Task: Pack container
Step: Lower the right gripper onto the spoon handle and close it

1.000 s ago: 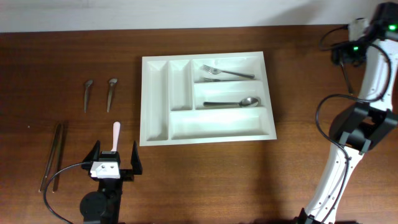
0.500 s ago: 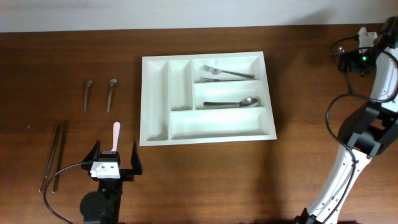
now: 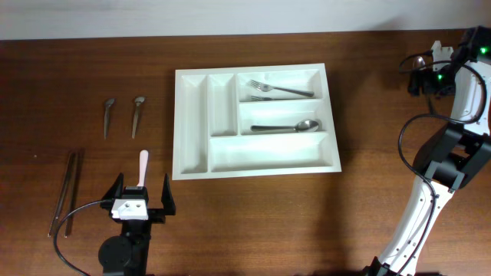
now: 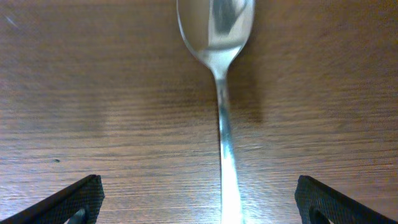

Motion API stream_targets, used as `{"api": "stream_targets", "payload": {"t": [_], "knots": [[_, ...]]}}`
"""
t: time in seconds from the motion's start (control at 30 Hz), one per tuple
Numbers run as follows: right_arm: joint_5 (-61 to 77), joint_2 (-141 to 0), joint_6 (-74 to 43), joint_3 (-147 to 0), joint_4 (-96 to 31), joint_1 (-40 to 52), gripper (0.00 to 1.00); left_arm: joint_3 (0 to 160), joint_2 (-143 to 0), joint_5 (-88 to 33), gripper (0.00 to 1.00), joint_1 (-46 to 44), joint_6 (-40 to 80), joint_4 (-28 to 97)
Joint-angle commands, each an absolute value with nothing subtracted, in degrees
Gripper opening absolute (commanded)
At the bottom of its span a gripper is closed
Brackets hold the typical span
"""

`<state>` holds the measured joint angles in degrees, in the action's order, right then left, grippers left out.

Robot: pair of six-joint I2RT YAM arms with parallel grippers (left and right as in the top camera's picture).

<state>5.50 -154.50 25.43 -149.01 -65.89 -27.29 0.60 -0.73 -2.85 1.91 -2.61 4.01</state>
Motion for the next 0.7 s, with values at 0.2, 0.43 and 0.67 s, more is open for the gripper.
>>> {"api": "stream_targets", "payload": {"t": [0.2,0.43,0.67], "knots": [[5.7,-157.1,24.8,-148.4,-67.2,-27.1,0.99,0.5,-0.3,-3.7,0.99,2.0,-3.3,4.4],[5.4,-157.9,25.2,-148.4,-67.7,-27.1,0.99,0.5,-0.3,-3.7,0.99,2.0,-3.3,4.4],[5.4,-159.5,25.0,-148.4,-68.9,-27.1,0.99,0.5,-0.3,-3.7,0.99,2.0,-3.3,4.4]]}}
